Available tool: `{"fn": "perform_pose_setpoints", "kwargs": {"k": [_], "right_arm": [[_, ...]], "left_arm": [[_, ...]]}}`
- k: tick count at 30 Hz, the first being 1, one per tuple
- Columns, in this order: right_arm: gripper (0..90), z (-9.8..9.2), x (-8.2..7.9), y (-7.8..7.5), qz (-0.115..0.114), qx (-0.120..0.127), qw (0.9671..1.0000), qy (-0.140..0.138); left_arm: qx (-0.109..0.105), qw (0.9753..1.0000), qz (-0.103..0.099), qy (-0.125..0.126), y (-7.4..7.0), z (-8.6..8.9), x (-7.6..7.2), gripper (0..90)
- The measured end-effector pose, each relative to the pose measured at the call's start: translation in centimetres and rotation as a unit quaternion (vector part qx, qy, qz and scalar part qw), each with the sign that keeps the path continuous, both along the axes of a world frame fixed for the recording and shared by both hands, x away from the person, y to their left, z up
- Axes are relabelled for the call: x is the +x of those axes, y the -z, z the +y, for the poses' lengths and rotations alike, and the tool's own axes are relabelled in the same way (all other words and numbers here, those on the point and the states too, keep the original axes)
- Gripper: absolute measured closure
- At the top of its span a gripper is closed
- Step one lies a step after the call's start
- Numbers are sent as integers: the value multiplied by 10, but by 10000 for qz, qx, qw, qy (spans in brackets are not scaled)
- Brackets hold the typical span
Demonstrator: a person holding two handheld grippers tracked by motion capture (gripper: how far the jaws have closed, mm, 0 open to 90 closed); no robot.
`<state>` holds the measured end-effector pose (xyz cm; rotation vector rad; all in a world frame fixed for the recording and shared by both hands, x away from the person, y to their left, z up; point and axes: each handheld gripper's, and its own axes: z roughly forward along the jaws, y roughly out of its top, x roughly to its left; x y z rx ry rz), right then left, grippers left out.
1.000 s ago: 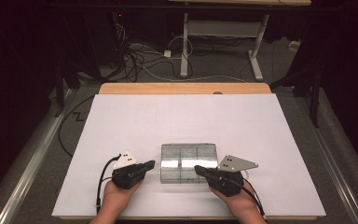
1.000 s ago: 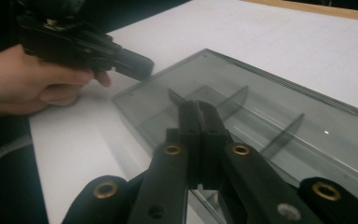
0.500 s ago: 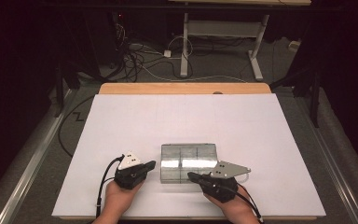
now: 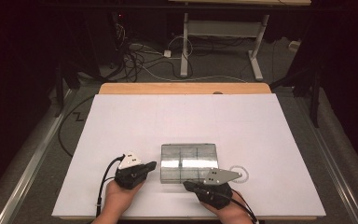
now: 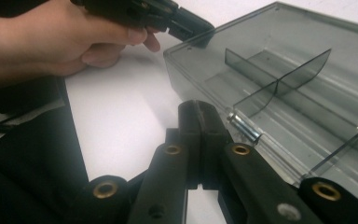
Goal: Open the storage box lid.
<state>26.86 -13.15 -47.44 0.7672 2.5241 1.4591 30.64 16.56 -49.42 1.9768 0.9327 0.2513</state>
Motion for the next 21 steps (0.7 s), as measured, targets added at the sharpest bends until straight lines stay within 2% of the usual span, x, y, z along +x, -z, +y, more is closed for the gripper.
{"fn": "perform_pose_setpoints", "kwargs": {"k": [4, 11, 21], "right_arm": [[900, 0, 1, 3, 50, -35, 10000, -25], [900, 0, 4, 11, 299, -129, 9995, -17], [900, 1, 7, 14, 471, -248, 9986, 48]], "left_arm": [[1, 10000, 7, 15, 0, 0, 0, 877], [13, 10000, 6, 17, 0, 0, 0, 877], [12, 10000, 11, 26, 0, 0, 0, 877]]}}
